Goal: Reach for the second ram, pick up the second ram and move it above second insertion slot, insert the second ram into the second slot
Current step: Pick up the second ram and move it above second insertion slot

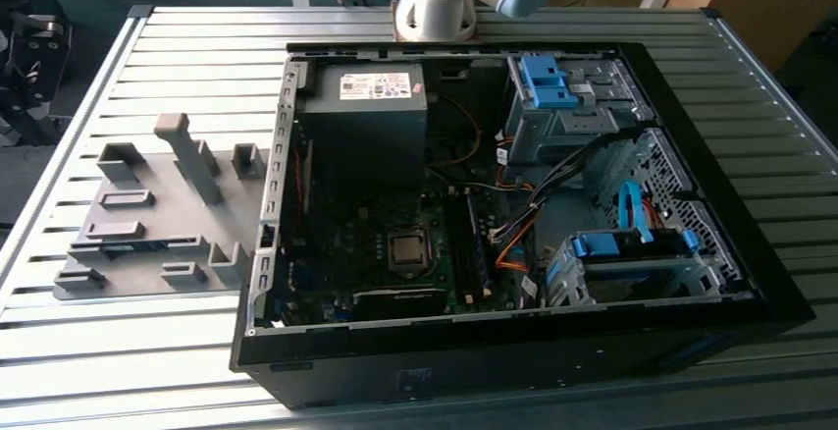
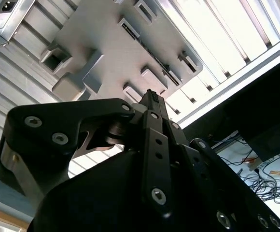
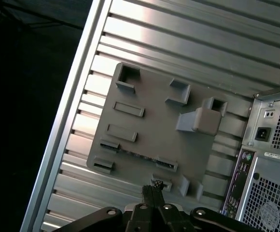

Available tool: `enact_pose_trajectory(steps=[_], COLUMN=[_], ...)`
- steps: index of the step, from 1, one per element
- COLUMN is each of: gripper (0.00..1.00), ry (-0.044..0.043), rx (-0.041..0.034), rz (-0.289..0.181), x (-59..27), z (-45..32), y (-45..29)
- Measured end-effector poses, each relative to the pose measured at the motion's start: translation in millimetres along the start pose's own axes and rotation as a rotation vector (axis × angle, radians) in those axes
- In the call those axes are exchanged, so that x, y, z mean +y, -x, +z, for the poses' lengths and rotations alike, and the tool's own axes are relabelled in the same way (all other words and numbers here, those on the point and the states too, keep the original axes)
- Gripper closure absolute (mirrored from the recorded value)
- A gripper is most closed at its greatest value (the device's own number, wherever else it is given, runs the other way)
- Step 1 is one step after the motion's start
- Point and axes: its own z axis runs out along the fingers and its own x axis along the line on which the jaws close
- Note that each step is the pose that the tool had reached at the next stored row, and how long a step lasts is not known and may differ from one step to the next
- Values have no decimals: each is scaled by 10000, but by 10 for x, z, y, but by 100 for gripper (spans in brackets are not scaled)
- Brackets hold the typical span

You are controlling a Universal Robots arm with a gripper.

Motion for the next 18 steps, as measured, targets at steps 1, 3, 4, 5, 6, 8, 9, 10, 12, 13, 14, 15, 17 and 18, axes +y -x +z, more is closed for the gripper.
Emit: enact_pose_trajectory(steps=[1, 3, 4, 5, 6, 8, 9, 10, 12, 13, 14, 15, 17, 18], gripper=[89, 89, 89, 89, 89, 89, 89, 89, 89, 89, 89, 89, 89, 89], ry=[1, 4, 6, 7, 9, 12, 14, 15, 18, 19, 19, 20, 22, 22], rx=[4, 15, 20, 25, 31, 45, 50, 57, 69, 75, 81, 86, 97, 101], rz=[-107, -381, -518, -655, -797, -1132, -1292, -1445, -1733, -1871, -2012, -2151, -2400, -2501], x=[0, 0, 0, 0, 0, 1, 1, 1, 1, 1, 1, 1, 1, 0], z=[1, 3, 4, 5, 7, 10, 12, 13, 16, 18, 19, 21, 24, 25], y=[-1, -3, -3, -4, -5, -6, -6, -6, -7, -7, -7, -7, -8, -8])
